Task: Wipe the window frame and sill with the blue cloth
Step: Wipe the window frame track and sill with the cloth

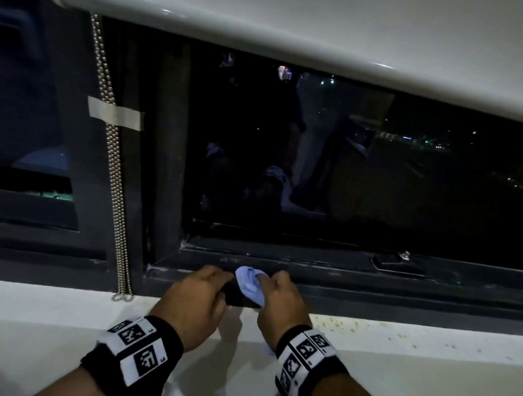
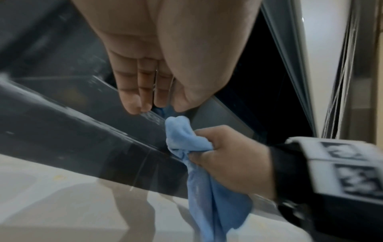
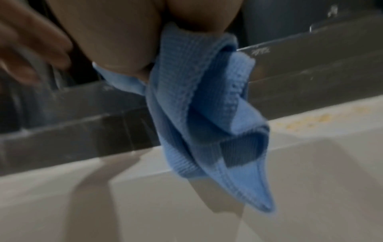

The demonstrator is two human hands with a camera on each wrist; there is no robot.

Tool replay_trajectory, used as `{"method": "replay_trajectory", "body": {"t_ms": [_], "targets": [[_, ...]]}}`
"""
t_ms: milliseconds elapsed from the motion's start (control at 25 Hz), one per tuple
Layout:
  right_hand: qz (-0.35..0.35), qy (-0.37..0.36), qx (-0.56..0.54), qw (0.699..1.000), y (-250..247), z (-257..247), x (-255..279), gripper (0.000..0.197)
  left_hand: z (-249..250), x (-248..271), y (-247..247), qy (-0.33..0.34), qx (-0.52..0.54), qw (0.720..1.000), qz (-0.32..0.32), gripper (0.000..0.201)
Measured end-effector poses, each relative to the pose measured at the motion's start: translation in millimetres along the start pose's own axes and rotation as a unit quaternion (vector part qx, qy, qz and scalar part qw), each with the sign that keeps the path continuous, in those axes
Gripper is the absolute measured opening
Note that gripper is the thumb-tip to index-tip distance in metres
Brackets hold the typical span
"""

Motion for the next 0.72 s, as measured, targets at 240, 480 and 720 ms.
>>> {"method": "replay_trajectory", "body": {"t_ms": [240, 480, 720], "targets": [[-0.063, -0.070, 0.064, 0.993, -12, 27, -24, 0.047, 26, -12, 16, -0.033, -0.004, 0.999, 0.015, 0.037], [-0.047, -0.085, 0.041, 0.994, -10, 50, -14, 0.046, 43, -15, 42, -0.076, -0.005, 0.997, 0.021, 0.041], [-0.028, -0.097, 0.000, 0.995, -24, 62, -35, 0.054, 56, -15, 54, -0.077, -0.016, 0.995, 0.063, 0.032]]}}
Point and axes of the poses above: each hand's wrist, its own x-axis away from the middle knuckle, its own y-axis out of the palm, z = x × y, the point moved 3 cm from there along -x, towards the middle knuckle, and after that the axes turned 15 degrees about y, right-handed, at the moved point
